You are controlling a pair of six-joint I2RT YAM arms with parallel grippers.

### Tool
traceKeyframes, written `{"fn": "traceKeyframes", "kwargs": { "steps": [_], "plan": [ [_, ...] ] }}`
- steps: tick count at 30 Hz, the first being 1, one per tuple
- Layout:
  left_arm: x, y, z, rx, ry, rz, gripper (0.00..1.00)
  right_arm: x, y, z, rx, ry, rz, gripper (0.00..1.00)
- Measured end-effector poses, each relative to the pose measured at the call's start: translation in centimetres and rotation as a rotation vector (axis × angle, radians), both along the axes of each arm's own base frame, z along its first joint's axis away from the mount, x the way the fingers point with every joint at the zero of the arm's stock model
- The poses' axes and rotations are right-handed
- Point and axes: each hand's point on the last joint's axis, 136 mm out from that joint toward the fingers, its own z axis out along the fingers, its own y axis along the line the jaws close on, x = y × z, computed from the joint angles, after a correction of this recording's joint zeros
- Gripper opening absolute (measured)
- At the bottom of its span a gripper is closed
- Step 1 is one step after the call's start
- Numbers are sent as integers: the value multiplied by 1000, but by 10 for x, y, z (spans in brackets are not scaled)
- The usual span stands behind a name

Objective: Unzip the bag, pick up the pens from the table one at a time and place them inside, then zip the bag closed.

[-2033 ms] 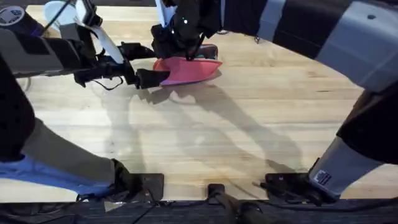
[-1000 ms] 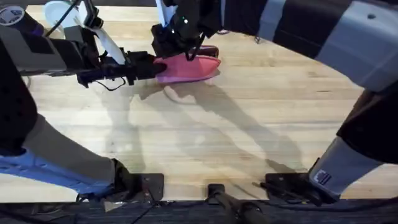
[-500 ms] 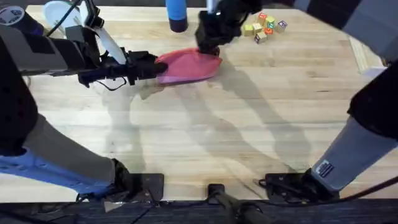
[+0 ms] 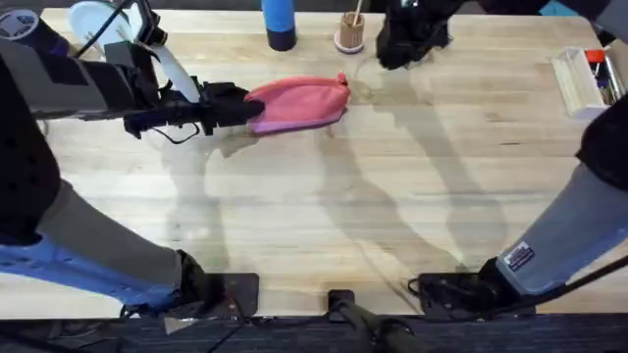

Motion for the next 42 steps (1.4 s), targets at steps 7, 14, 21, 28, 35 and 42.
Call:
{"fn": "traceKeyframes", "kwargs": {
  "steps": [7,14,21,28,35,42],
  "plan": [
    [0,1,-1,2,3,4,42,-15,-17,-18,-79,43,-12,30],
    [0,1,-2,6,4,5,42,-17,-18,-22,-88,48,-12,30],
    [0,1,-2,7,4,5,42,-20,-19,-23,-93,60,-4,102],
    [0,1,-2,9,4,6,42,-27,-14,-12,-123,76,93,808],
    [0,1,-2,9,5,6,42,-38,4,32,-119,-10,190,997],
    [0,4,0,-3,5,11,967,-49,17,77,-100,-121,247,997]
  ]
}}
